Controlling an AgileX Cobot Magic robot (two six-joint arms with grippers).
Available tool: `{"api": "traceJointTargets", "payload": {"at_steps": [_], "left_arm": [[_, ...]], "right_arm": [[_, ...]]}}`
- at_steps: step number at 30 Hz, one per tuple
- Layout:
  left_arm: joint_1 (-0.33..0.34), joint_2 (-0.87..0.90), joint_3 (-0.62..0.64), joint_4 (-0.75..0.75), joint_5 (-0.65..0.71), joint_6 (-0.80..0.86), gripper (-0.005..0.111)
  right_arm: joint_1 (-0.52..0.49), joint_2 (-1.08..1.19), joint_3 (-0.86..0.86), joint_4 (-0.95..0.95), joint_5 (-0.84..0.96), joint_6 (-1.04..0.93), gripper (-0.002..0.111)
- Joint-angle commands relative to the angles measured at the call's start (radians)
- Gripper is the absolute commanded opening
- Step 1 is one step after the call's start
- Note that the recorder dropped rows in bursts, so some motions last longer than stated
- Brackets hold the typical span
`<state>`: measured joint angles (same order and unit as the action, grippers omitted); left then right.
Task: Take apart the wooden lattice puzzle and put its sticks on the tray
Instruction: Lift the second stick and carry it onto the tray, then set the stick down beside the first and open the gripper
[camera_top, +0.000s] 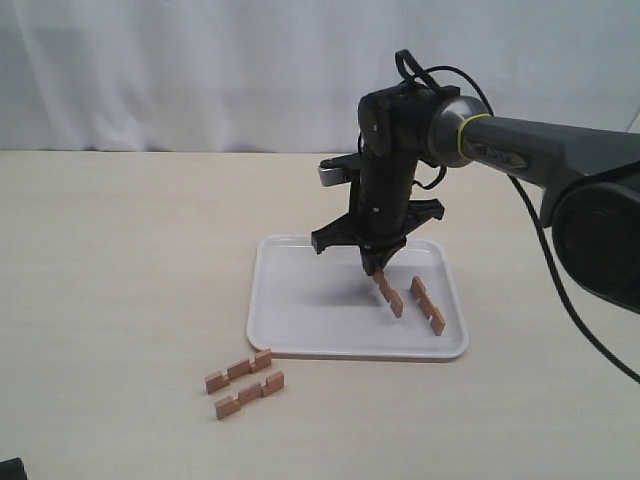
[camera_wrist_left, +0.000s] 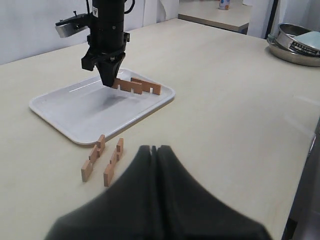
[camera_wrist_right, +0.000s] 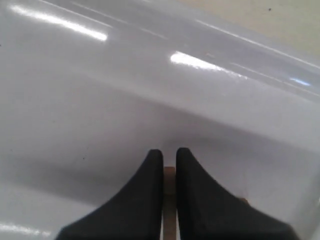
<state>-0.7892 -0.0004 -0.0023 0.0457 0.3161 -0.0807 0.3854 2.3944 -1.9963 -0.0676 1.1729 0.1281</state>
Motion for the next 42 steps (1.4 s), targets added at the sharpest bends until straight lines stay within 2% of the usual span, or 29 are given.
{"api": "traceJointTargets", "payload": {"at_steps": [1,12,21,24,36,42], "left_arm": [[-0.003,0.0,0.002,-0.004,-0.008,-0.003,0.0],[-0.003,0.0,0.002,-0.004,-0.008,-0.003,0.0],[-0.003,0.0,0.002,-0.004,-0.008,-0.003,0.0],[-0.003,0.0,0.002,-0.004,-0.008,-0.003,0.0],[-0.003,0.0,0.002,-0.004,-0.008,-0.003,0.0],[-0.003,0.0,0.002,-0.004,-0.008,-0.003,0.0]], "right_arm": [[-0.002,0.013,0.004,0.001,-0.029,-0.012,0.004],[-0.002,0.012,0.004,0.001,-0.046,-0.012,0.006],[-0.002,0.012,0.004,0.001,-0.032,-0.012,0.04],[-0.002,0.01,0.004,0.001,-0.015,-0.012,0.048],[0.0,-0.051,-0.04,0.008,0.048,-0.023,0.05],[0.0,-0.09,-0.04,0.081,0.048,-0.172,0.05]]}}
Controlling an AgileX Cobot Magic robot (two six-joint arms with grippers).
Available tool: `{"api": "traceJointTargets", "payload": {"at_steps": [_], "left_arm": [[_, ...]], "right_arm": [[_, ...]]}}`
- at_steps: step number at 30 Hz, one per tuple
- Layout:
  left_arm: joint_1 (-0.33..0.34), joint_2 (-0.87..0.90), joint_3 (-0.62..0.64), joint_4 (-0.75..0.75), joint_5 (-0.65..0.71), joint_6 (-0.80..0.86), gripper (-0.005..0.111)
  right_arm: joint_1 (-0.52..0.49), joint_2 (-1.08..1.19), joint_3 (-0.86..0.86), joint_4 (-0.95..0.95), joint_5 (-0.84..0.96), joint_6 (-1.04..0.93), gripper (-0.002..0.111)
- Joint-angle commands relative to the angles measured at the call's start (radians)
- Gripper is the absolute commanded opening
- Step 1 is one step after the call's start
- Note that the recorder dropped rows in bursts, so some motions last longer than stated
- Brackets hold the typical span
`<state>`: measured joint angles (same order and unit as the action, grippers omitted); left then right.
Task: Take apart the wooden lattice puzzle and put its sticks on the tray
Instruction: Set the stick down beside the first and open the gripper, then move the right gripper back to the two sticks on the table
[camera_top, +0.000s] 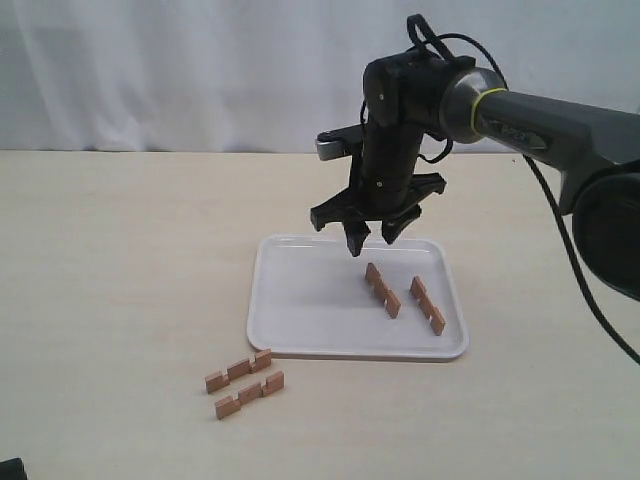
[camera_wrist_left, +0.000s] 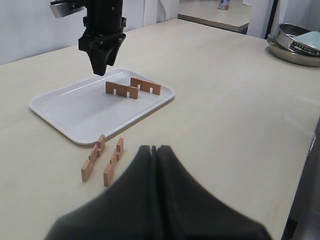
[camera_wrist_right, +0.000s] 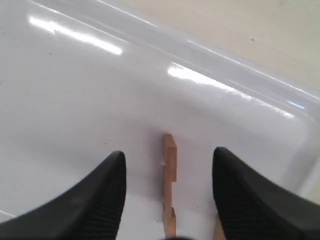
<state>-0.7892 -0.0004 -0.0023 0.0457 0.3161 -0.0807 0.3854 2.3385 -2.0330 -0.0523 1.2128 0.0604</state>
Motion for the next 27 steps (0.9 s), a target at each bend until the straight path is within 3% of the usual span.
{"api": "traceJointTargets", "payload": {"at_steps": [1,9,16,27], "left_arm": [[-0.003,0.0,0.002,-0.004,-0.008,-0.003,0.0],[-0.003,0.0,0.002,-0.004,-0.008,-0.003,0.0],[-0.003,0.0,0.002,-0.004,-0.008,-0.003,0.0],[-0.003,0.0,0.002,-0.004,-0.008,-0.003,0.0]], "right_arm": [[0.0,-0.039,-0.002,0.101,0.008,-0.14,0.05],[0.0,-0.101,0.051,0.392,0.008,-0.377,0.05],[0.064,-0.207,0.221,0.403,0.008,-0.603,0.05],[0.285,-0.277,0.387,0.345,0.008,-0.97,0.043]]}}
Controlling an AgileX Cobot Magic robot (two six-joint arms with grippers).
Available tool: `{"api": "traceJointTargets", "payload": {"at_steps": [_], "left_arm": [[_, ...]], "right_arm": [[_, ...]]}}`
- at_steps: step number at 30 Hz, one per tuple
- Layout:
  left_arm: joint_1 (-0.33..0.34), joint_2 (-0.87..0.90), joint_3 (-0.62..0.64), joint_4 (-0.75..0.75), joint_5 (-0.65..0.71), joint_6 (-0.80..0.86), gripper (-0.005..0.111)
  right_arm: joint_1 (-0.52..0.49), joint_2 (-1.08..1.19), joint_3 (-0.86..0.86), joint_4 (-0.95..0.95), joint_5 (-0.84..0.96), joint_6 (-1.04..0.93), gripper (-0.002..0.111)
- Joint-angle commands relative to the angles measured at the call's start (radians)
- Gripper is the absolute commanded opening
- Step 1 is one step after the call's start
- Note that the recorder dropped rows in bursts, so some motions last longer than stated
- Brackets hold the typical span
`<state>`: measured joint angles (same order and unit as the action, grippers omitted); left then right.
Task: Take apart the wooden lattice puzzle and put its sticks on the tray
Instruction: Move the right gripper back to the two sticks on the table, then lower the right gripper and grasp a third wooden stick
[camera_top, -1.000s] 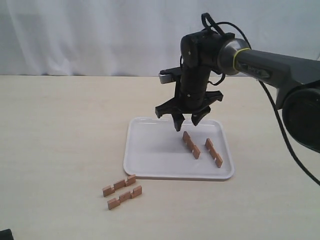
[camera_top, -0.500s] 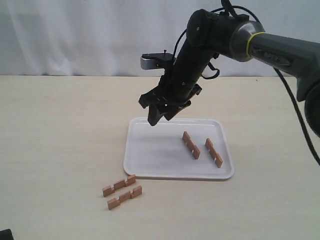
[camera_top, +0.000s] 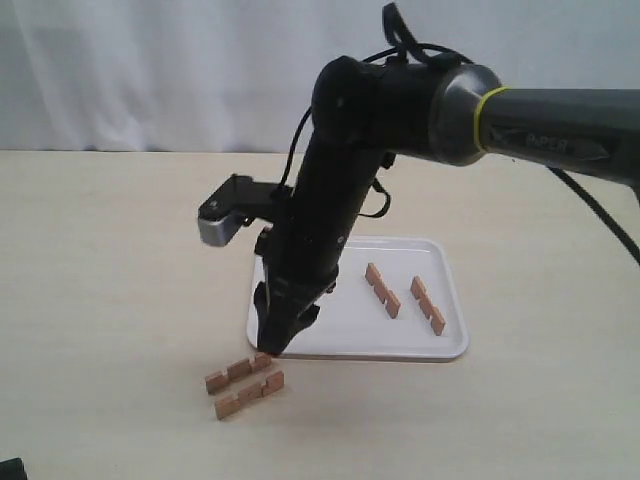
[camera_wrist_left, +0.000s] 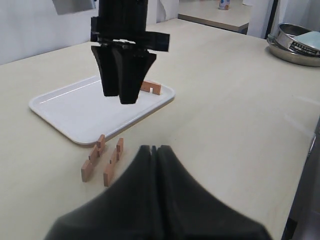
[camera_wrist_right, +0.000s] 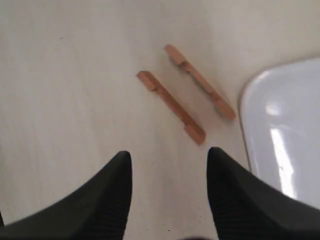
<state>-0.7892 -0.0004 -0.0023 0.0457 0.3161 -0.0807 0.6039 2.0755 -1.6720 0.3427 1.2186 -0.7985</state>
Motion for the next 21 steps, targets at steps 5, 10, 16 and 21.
{"api": "traceJointTargets", "payload": {"at_steps": [5,10,16,21], "left_arm": [[-0.003,0.0,0.002,-0.004,-0.008,-0.003,0.0],[-0.003,0.0,0.002,-0.004,-0.008,-0.003,0.0],[-0.003,0.0,0.002,-0.004,-0.008,-0.003,0.0],[-0.003,0.0,0.002,-0.004,-0.008,-0.003,0.0]], "right_arm": [[0.166,-0.014,0.074,-0.201,0.002,-0.192,0.042],[0.226,-0.014,0.138,-0.305,-0.109,-0.231,0.042],[0.231,-0.014,0.168,-0.305,-0.248,-0.256,0.042],[0.227,-0.002,0.168,-0.305,-0.319,-0.256,0.042]]}}
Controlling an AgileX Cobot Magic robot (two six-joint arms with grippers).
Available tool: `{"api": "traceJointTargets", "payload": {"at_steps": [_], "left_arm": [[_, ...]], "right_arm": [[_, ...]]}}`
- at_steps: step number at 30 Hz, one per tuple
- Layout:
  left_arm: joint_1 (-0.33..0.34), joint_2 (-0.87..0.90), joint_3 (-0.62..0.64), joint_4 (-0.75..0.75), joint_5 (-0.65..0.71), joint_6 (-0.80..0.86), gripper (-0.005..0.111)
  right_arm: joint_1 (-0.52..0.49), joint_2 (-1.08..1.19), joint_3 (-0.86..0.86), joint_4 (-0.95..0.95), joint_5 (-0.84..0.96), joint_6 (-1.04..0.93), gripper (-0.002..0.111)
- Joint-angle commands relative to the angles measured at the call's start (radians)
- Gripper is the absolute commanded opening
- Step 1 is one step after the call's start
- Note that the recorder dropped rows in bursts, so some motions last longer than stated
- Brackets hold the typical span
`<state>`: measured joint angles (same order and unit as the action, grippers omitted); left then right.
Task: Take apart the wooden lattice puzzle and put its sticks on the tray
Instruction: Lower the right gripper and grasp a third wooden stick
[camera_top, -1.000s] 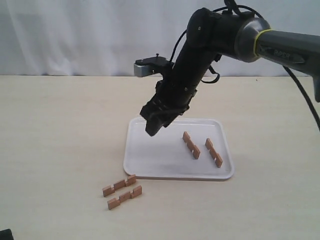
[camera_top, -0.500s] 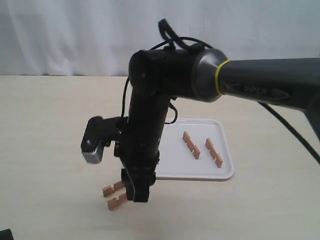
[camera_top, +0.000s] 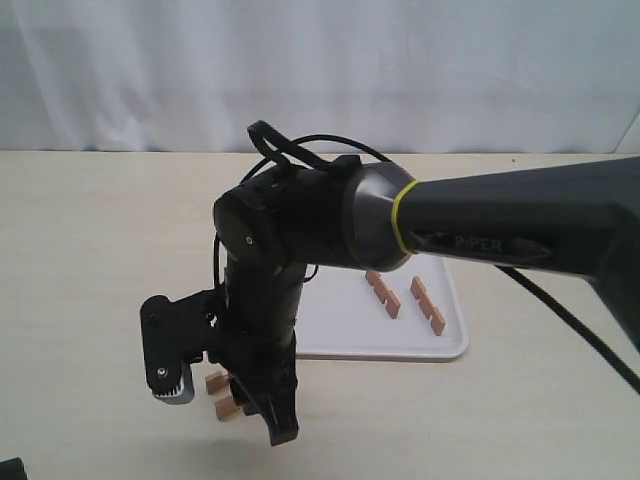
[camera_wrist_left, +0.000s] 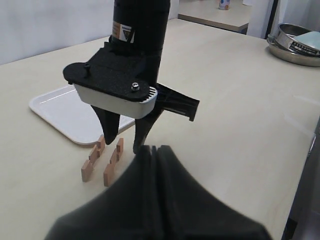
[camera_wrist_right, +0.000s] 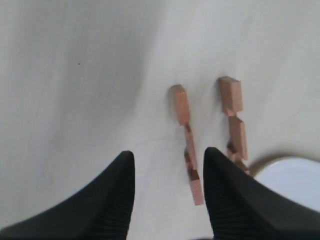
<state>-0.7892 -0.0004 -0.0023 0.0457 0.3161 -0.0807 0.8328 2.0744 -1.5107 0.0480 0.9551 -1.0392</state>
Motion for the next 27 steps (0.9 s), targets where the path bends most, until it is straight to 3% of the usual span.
{"api": "traceJointTargets", "payload": {"at_steps": [1,17,21,24,27], "left_arm": [[-0.003,0.0,0.002,-0.004,-0.008,-0.003,0.0],[-0.003,0.0,0.002,-0.004,-0.008,-0.003,0.0],[-0.003,0.0,0.002,-0.004,-0.008,-0.003,0.0],[-0.003,0.0,0.002,-0.004,-0.008,-0.003,0.0],[-0.003,0.0,0.002,-0.004,-0.008,-0.003,0.0]], "right_arm": [[-0.004,0.005,0.006,-0.01,-0.062,-0.015,0.042],[-0.006,0.076,0.006,-0.01,-0.073,-0.015,0.041],[-0.006,0.076,0.006,-0.01,-0.089,-0.015,0.03],[-0.006,0.076,0.006,-0.01,-0.129,-0.015,0.013],[-0.006,0.076,0.006,-0.01,-0.131,-0.011,0.004]]}}
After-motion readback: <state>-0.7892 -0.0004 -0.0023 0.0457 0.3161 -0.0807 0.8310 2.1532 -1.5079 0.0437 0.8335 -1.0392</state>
